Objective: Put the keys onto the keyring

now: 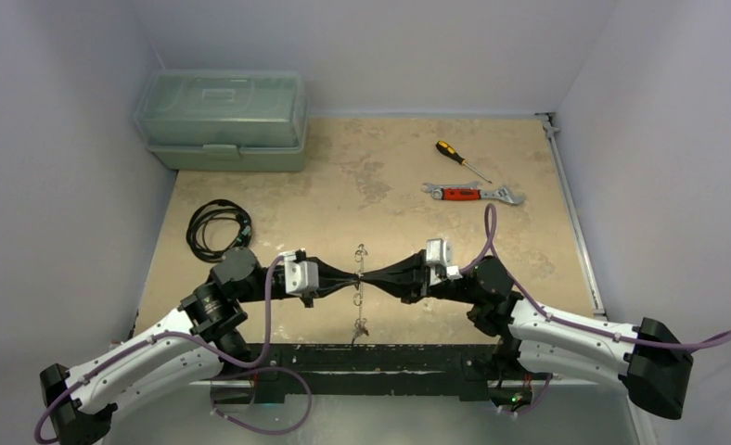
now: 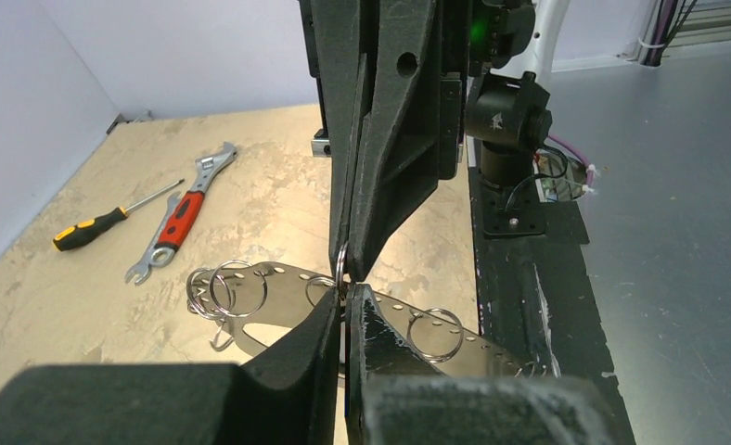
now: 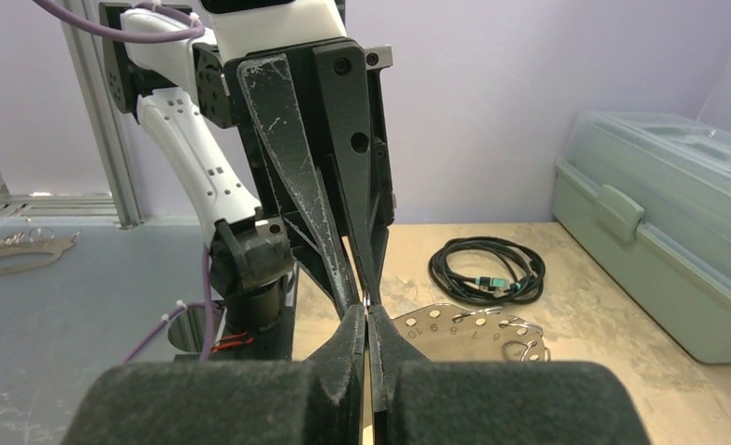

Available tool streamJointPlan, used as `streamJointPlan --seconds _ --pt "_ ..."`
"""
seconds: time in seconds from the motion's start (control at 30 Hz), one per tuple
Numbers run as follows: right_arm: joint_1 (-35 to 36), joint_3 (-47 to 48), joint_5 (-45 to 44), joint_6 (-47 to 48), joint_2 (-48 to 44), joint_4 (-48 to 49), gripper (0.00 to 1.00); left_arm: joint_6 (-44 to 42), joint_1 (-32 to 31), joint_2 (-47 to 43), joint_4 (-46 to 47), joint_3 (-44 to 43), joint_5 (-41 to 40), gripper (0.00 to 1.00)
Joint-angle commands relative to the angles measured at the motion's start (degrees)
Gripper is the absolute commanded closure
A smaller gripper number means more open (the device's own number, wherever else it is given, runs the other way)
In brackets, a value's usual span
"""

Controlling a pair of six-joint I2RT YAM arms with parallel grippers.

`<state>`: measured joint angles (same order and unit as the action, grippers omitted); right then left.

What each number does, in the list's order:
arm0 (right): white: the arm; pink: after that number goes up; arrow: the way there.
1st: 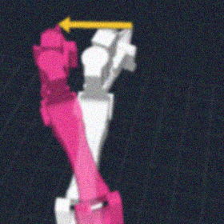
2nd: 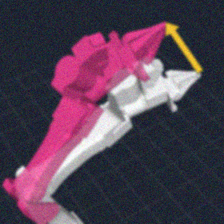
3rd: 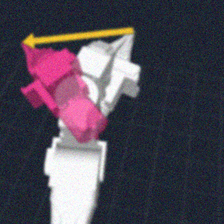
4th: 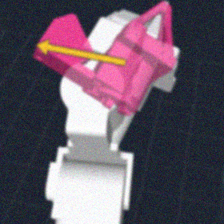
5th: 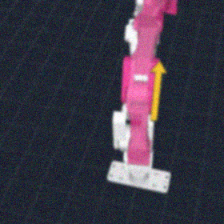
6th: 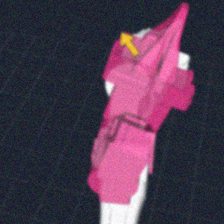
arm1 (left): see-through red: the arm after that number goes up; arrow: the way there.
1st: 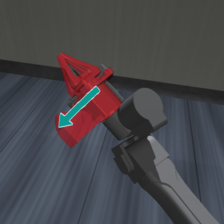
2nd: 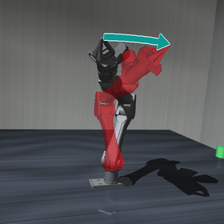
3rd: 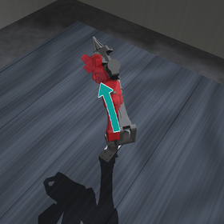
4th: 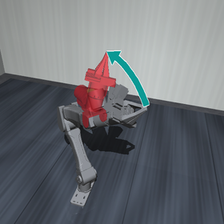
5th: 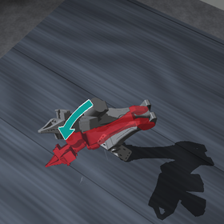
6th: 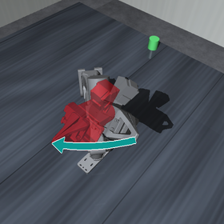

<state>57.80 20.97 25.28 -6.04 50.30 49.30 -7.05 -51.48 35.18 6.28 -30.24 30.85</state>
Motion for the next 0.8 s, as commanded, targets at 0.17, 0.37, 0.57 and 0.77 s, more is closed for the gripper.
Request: streamJointPlan --seconds 0.17,0.37,0.57,0.77 --pt "0.3 1.4 -3.1 -0.1 -0.7 -1.8 0.88 -2.0 0.3 -0.2 -4.8 -4.3 -7.8 1.0" --pt "0.3 7.0 -11.1 4.8 -4.1 -19.0 0.41 -5.0 0.3 3.3 -14.6 -8.1 -12.8 1.0" --pt "0.3 13.0 -12.8 17.5 -3.6 -34.5 0.35 -6.8 0.3 6.8 -20.5 -11.3 -15.5 1.0" --pt "0.3 14.2 -7.8 23.8 2.7 -36.4 0.37 -7.1 0.3 10.0 -25.1 -14.2 -17.3 1.0"
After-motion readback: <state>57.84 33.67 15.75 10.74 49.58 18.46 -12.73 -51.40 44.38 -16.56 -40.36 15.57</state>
